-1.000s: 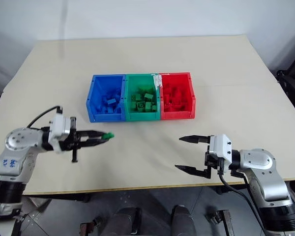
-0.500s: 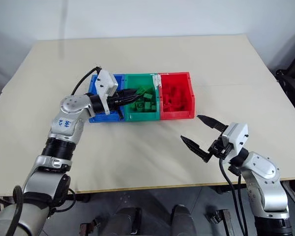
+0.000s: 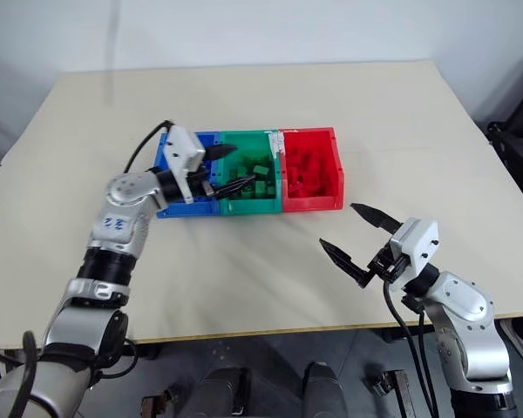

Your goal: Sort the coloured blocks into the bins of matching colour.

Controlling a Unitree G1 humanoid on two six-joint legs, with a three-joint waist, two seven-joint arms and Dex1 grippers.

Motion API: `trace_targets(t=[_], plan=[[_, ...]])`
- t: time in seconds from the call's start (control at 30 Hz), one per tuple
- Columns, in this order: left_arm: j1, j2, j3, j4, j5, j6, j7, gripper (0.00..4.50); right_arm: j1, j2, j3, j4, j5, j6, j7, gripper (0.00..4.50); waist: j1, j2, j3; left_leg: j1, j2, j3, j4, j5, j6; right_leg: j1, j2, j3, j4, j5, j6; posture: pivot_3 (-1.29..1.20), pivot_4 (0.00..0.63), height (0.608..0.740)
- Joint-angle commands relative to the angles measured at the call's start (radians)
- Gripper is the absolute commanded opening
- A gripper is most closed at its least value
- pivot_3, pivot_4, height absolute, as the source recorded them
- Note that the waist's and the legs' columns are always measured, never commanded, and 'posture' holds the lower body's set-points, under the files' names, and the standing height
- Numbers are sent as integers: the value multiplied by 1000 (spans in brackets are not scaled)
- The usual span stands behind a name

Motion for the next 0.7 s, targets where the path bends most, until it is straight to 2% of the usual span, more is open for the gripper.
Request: trace_targets(t=[0.03, 0.1, 0.13, 0.23, 0.33, 0.43, 0.53, 0.7], plan=[[102, 97, 72, -148, -88, 48, -94, 4054, -26, -33, 11, 27, 8, -31, 80, 4500, -4, 0, 0, 0, 0, 0, 0, 0, 0, 0, 0, 0, 0, 0, 0, 0, 150, 740], [210, 160, 125, -254, -177, 84, -172, 4054, -45, -53, 20, 64, 10, -40, 129, 4500, -13, 0, 0, 0, 1, 0, 0, 0, 0, 0, 1, 0, 0, 0, 0, 0, 150, 740], [265, 188, 161, -300, -201, 91, -179, 4390, -53, -65, 22, 82, 14, -42, 157, 4500, -14, 0, 0, 0, 1, -1, 0, 0, 0, 0, 0, 0, 0, 0, 0, 0, 150, 740], [419, 284, 215, -361, -152, 75, -158, 4492, -66, -93, 17, 145, 19, -59, 233, 4500, -15, 0, 0, 0, 5, -1, 0, 0, 0, 1, 0, 0, -1, 0, 0, 0, 150, 740], [538, 333, 276, -386, -131, 56, -126, 4492, -89, -99, 7, 220, 9, -90, 271, 4500, 1, 0, 0, 1, 5, -1, 1, 0, 0, 2, 0, -1, -1, 0, 0, 0, 150, 740], [629, 333, 340, -388, -122, 23, -71, 4492, -117, -96, 0, 289, -4, -122, 287, 4500, 10, 0, 0, 1, 5, 0, 1, 0, 1, 2, -1, 0, -1, 0, 0, 0, 150, 740], [663, 288, 371, -297, -89, -49, 14, 4492, -135, -102, -18, 356, -24, -151, 280, 4500, 15, 0, 0, 1, 5, -1, 1, 0, 1, 2, -1, 0, -1, 0, 0, 0, 150, 740], [691, 204, 353, -344, -70, -83, 111, 4492, -129, -85, -51, 411, -25, -178, 246, 4500, 16, 0, 0, 1, 5, 0, 1, 0, 1, 2, -1, -1, -1, 0, 0, 0, 150, 740]])
